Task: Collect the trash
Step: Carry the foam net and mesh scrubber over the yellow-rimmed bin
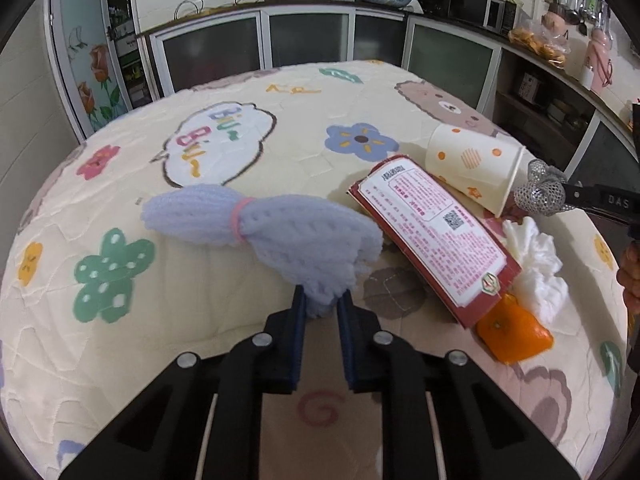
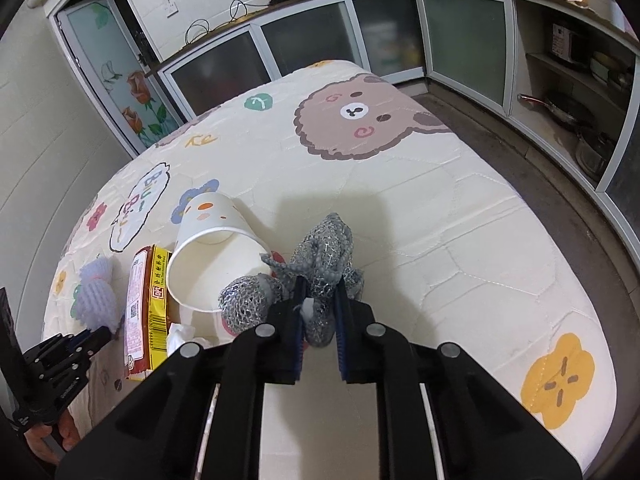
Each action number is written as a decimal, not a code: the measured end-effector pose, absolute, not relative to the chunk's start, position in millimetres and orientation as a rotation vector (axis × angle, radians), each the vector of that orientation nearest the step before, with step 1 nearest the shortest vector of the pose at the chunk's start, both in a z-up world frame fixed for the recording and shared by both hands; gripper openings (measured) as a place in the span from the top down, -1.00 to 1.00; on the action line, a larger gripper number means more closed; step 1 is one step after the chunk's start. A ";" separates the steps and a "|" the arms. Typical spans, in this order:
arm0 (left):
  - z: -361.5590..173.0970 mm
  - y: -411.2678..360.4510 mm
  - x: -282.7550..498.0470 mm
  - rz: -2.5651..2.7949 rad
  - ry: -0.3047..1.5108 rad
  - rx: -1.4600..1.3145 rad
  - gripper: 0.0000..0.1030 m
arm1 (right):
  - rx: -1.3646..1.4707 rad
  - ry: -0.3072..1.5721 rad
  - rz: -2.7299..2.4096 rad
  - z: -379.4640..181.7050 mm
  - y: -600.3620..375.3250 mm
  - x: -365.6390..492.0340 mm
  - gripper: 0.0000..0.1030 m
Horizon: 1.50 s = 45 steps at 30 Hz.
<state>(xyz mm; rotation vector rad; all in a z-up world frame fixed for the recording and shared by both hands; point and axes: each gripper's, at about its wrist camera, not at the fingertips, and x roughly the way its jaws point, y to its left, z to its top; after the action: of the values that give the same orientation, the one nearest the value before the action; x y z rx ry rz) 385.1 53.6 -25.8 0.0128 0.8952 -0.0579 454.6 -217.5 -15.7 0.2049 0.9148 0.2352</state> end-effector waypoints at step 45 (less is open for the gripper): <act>-5.9 95.0 252.7 -0.283 0.781 0.047 0.71 | 0.220 0.880 0.256 -4.1 -238.1 399.8 0.77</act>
<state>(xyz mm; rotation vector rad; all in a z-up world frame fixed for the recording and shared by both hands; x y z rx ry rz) 252.7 95.0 -5.9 0.0469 0.7807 -0.2827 399.8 -238.1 -4.1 0.2201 0.8797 0.2563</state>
